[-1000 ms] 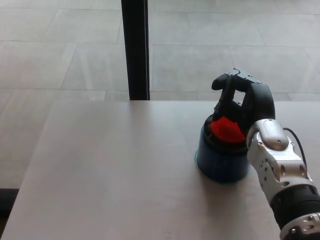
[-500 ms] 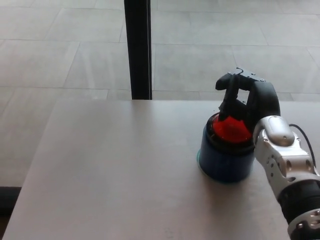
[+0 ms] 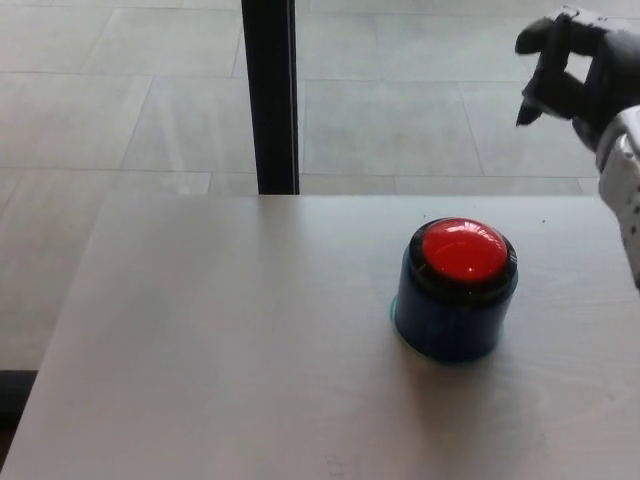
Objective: The robot uses its right hand to press the red button kept in the middle of the desk
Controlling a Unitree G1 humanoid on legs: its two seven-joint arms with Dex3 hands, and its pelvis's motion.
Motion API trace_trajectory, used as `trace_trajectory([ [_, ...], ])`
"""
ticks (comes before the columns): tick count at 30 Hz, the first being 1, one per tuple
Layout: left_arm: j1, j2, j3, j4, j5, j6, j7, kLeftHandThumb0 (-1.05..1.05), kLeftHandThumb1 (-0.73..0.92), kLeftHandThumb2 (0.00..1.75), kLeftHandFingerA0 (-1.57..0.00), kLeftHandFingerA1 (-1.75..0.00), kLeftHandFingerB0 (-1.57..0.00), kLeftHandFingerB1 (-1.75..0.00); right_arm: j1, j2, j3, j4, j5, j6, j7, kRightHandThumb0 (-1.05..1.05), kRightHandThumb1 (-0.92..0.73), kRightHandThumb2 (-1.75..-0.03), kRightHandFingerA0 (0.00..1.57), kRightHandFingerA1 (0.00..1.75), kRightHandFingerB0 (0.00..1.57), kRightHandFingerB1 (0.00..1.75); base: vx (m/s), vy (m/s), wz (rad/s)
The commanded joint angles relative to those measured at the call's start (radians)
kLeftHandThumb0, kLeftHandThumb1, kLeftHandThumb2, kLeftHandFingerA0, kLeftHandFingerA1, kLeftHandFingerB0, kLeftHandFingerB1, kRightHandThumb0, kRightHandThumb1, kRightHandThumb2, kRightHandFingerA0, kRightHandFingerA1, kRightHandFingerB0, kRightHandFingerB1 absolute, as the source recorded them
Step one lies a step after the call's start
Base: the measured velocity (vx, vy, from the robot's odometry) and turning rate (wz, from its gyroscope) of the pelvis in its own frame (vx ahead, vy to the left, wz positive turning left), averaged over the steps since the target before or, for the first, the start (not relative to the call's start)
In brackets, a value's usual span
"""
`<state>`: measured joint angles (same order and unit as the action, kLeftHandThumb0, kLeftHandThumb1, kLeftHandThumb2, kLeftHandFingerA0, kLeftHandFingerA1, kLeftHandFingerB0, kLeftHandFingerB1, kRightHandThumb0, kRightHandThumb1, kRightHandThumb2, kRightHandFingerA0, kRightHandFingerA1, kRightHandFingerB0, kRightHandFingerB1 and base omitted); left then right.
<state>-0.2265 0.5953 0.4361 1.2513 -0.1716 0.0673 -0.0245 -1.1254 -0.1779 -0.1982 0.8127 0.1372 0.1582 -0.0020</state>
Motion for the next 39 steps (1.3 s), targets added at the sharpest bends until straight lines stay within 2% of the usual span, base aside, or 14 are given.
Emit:
trace_trajectory([
  [1,0.015,0.013,-0.003,-0.002,-0.002,0.006,-0.001,-0.73,0.92,1.27,-0.52,-0.97,-0.34,-0.80,-0.046,-0.064,-0.043,-0.025,0.031,0.038,0.023,-0.21,-0.47,-1.32,0.97,1.75,0.75,1.56,0.00,0.000,0.00],
  [4,0.015,0.011,0.005,0.004,-0.009,0.001,-0.004,-0.75,0.92,1.16,-0.42,-1.21,-0.26,-0.91,-0.050,-0.075,-0.059,-0.021,0.035,0.040,0.013,-0.20,-0.47,-1.33,0.98,1.75,0.77,1.56,0.00,0.000,0.00],
  [5,0.017,0.013,-0.001,0.002,-0.002,0.001,-0.003,-0.74,0.92,1.24,-0.54,-0.98,-0.33,-0.79,-0.042,-0.111,-0.084,-0.014,0.049,0.025,0.034,-0.20,-0.49,-1.31,0.97,1.75,0.77,1.53,0.00,0.000,0.00],
  [7,0.017,0.013,0.001,0.003,-0.005,0.002,0.000,-0.74,0.92,1.16,-0.43,-1.20,-0.26,-0.90,-0.040,-0.133,-0.107,-0.013,0.059,0.039,0.024,-0.20,-0.51,-1.30,0.97,1.75,0.80,1.47,0.00,0.000,0.00],
  [18,0.019,0.011,0.025,-0.004,-0.026,0.013,0.000,-0.74,0.92,1.24,-0.50,-0.96,-0.26,-0.75,0.169,-0.490,-0.257,0.016,0.052,-0.094,0.071,-0.13,-0.52,-1.25,0.94,1.75,0.83,1.40,0.00,0.000,0.00],
  [21,0.029,0.014,0.017,-0.003,-0.015,0.011,0.001,-0.74,0.92,1.24,-0.51,-0.96,-0.28,-0.77,0.243,-0.555,-0.327,0.019,0.064,-0.107,0.041,-0.17,-0.43,-1.33,1.02,1.75,0.91,1.40,0.00,0.000,0.00],
  [22,0.031,0.015,0.016,-0.005,-0.014,0.015,0.001,-0.75,0.92,1.17,-0.35,-1.13,-0.25,-0.87,0.312,-0.590,-0.368,0.005,0.062,-0.102,0.011,-0.34,-0.42,-1.28,1.40,1.48,1.03,1.22,0.00,0.000,0.00],
  [23,0.031,0.016,0.015,-0.006,-0.013,0.016,0.001,-0.75,0.92,1.17,-0.35,-1.13,-0.25,-0.87,0.342,-0.605,-0.387,-0.003,0.062,-0.100,-0.002,-0.34,-0.42,-1.28,1.40,1.48,1.03,1.22,0.00,0.000,0.00],
  [28,0.036,0.014,0.017,-0.001,-0.012,-0.006,-0.005,-0.75,0.92,1.29,-0.50,-0.96,-0.29,-0.78,0.558,-0.601,-0.522,-0.096,0.100,-0.103,-0.032,-0.53,-0.40,-1.22,1.42,1.48,1.11,1.26,0.00,0.000,0.00],
  [29,0.034,0.015,0.014,0.000,-0.009,0.002,-0.001,-0.73,0.92,1.19,-0.38,-1.17,-0.25,-0.90,0.584,-0.596,-0.546,-0.103,0.107,-0.095,-0.042,-0.54,-0.31,-1.35,1.22,1.71,1.08,1.41,0.00,0.000,0.00],
  [33,0.029,0.011,0.019,0.001,-0.017,0.008,-0.003,-0.73,0.92,1.17,-0.36,-1.15,-0.23,-0.88,0.726,-0.549,-0.696,-0.123,0.151,-0.085,-0.130,-0.52,-0.13,-1.58,1.34,1.64,1.16,1.34,0.00,0.000,0.00],
  [34,0.031,0.009,0.013,-0.004,-0.012,0.006,-0.004,-0.74,0.92,1.28,-0.50,-0.94,-0.32,-0.78,0.768,-0.538,-0.724,-0.119,0.149,-0.098,-0.144,-0.51,-0.14,-1.60,1.34,1.66,1.13,1.37,0.00,0.000,0.00],
  [35,0.030,0.010,0.008,-0.005,-0.007,0.008,-0.004,-0.73,0.92,1.19,-0.38,-1.15,-0.23,-0.88,0.805,-0.520,-0.734,-0.133,0.135,-0.102,-0.167,-0.40,-0.40,-1.27,1.54,1.50,1.19,1.26,0.00,0.000,0.00],
  [39,0.024,0.008,0.021,-0.006,-0.022,0.017,0.001,-0.73,0.92,1.18,-0.33,-1.14,-0.23,-0.89,0.902,-0.460,-0.792,-0.087,0.138,-0.135,-0.226,-0.52,-0.40,-1.46,1.36,1.53,1.13,1.37,0.00,0.000,0.00],
])
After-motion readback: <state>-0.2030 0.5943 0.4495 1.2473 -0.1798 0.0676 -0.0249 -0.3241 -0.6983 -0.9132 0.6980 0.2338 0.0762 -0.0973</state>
